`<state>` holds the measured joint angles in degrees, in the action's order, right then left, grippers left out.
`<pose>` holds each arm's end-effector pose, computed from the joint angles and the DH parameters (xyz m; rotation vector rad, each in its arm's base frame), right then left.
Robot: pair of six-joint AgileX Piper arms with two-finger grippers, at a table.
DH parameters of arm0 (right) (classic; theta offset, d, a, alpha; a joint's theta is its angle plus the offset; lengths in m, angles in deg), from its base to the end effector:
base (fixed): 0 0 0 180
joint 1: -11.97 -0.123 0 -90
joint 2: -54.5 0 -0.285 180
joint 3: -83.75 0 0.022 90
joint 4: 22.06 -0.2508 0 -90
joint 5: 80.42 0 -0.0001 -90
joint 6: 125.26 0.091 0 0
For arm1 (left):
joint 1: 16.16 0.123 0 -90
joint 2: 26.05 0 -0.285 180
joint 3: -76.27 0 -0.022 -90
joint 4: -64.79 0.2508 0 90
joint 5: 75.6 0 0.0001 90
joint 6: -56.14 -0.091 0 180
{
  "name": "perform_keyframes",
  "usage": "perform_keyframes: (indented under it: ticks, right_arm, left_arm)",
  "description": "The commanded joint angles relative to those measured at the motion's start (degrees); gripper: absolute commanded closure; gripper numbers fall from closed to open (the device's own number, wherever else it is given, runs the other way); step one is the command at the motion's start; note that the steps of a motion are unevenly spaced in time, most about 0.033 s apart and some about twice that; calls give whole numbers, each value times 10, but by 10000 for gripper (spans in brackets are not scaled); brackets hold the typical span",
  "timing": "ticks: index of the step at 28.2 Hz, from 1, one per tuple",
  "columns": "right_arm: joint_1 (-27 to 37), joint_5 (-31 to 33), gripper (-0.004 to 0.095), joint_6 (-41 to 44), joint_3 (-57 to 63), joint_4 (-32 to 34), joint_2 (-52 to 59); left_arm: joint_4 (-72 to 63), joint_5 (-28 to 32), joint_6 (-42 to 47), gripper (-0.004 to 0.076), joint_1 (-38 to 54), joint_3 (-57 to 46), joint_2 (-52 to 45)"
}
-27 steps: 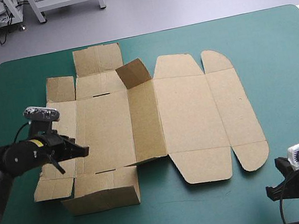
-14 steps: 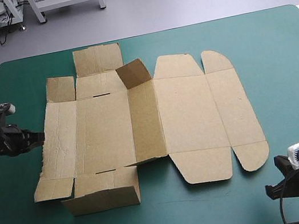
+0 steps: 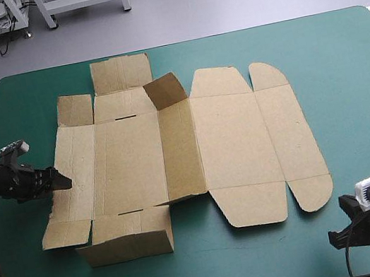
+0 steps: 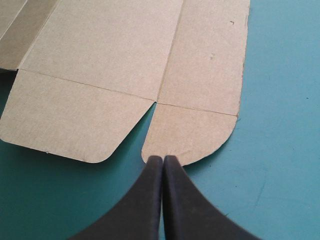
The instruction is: Fold the box
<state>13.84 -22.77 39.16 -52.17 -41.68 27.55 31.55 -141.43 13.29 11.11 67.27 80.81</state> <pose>0.0463 0.0243 0.3018 -0.2136 2.1888 0.2538 0.3063 0.1066 0.2274 0.0290 2.7942 -0.6374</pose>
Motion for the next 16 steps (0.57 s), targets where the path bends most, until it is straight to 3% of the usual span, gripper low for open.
perform_keyframes:
  ticks: [1, 6, 16]
  right_arm:
    - [0, -24, 913, -5, -15, -11, -12]
    - [0, -17, 913, 0, -15, -13, -12]
    - [0, -16, 913, 0, -15, -13, -12]
  left_arm:
    - [-42, -46, -6, 178, 2, 33, -5]
    - [-42, -63, -6, 234, 2, 34, 6]
    - [-84, -89, -9, 237, -1, 34, 20]
